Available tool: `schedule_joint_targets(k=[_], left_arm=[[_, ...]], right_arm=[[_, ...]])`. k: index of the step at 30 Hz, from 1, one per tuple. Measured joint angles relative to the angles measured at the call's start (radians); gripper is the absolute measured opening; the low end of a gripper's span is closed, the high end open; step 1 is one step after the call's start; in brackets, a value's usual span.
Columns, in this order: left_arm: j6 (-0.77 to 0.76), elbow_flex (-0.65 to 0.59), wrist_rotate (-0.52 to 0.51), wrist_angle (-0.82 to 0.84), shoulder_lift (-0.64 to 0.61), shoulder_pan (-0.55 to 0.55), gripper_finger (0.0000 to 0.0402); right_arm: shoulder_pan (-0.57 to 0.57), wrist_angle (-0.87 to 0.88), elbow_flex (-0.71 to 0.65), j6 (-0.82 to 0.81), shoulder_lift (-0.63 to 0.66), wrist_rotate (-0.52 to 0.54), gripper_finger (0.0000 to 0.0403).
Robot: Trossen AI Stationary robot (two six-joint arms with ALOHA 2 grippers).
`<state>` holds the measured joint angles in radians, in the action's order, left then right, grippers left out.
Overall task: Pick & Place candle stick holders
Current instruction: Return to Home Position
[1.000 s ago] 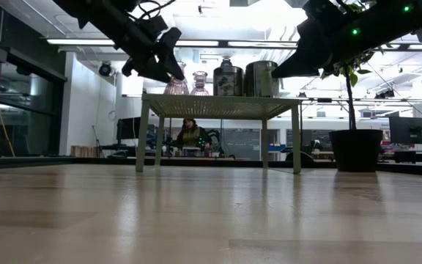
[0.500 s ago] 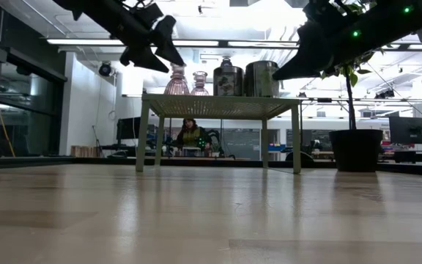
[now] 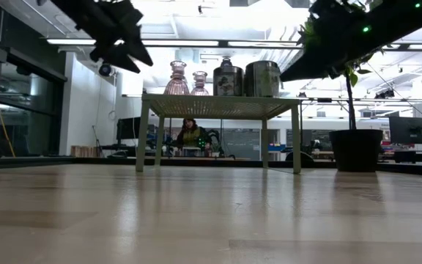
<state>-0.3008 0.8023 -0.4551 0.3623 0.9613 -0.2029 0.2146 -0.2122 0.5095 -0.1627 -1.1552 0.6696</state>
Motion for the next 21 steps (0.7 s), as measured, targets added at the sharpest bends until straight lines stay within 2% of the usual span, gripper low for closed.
schedule_joint_targets(k=[3, 7, 14, 17, 21], left_arm=[[-0.003, -0.080, -0.054, -0.036, -0.052, 0.058, 0.0287], [-0.022, -0.222, -0.107, -0.168, -0.130, 0.152, 0.0287], [-0.018, -0.436, -0.113, -0.363, -0.272, 0.287, 0.0287], [0.010, -0.465, -0.113, -0.379, -0.324, 0.317, 0.0287], [0.055, -0.486, -0.092, -0.387, -0.385, 0.335, 0.0287]], right_arm=[[-0.006, 0.092, 0.000, -0.042, 0.055, -0.058, 0.0000], [-0.006, 0.114, -0.026, -0.060, 0.122, -0.054, 0.0000], [-0.013, -0.169, -0.251, -0.060, 0.276, -0.117, 0.0000], [-0.022, -0.264, -0.342, -0.046, 0.354, -0.146, 0.0000], [-0.057, -0.406, -0.460, -0.017, 0.464, -0.244, 0.0000]])
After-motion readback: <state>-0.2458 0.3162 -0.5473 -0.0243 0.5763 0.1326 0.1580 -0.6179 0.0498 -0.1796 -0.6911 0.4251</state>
